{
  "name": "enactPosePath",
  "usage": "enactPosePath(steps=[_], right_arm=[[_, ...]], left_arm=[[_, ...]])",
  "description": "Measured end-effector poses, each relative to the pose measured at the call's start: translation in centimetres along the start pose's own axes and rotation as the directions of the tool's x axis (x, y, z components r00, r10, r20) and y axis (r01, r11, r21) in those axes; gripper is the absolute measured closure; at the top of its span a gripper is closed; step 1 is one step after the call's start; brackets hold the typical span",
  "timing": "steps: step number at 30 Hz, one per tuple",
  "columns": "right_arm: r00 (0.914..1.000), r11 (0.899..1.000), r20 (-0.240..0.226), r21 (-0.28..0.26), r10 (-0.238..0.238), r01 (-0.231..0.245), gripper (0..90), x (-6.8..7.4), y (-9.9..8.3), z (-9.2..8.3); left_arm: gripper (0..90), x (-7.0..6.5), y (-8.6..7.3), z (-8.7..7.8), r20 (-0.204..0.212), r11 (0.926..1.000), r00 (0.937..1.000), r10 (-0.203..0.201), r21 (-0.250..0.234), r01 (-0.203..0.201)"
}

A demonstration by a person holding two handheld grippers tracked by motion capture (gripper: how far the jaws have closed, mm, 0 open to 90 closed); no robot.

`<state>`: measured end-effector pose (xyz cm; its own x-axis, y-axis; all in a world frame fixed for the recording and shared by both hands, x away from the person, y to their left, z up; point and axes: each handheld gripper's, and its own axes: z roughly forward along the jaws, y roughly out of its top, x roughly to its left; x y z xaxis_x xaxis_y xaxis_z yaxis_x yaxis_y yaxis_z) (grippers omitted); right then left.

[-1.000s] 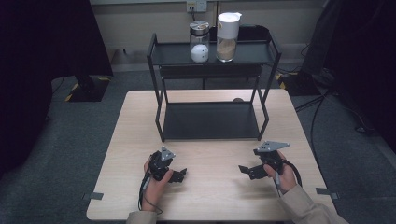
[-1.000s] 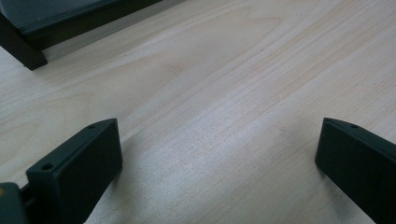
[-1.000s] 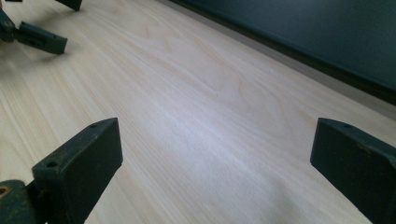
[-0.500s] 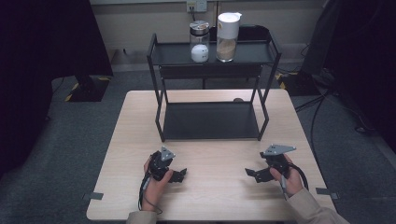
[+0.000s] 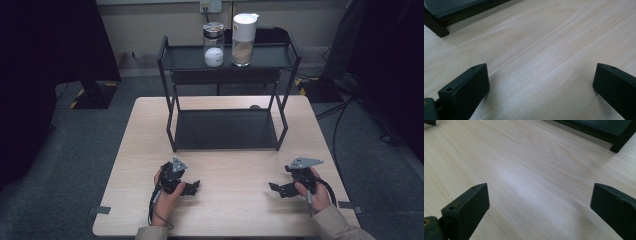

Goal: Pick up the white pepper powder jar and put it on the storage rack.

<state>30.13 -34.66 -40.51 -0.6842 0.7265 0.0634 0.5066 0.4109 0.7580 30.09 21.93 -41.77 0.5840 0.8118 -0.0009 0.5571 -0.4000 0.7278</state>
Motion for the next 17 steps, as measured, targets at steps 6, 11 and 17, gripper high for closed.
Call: enactPosePath(steps=[6,11,17], right_arm=[[0.9995,0.999,0.02,0.031,-0.024,0.023,1.3,0.11,-0.33,0.08],[0.9965,0.997,0.057,0.06,-0.061,0.057,0.0,0.56,-0.8,0.24],[0.9966,0.997,0.06,0.059,-0.056,0.052,0.0,0.62,-0.85,0.25]], left_arm=[[0.0,0.0,-0.01,0.0,0.0,1.0,1.0,0.0,-0.001,0.0],[0.0,0.0,0.0,0.0,0.0,1.0,1.0,0.0,0.0,0.0],[0.0,0.02,0.02,-0.02,0.0,1.0,1.0,0.001,0.002,-0.001]])
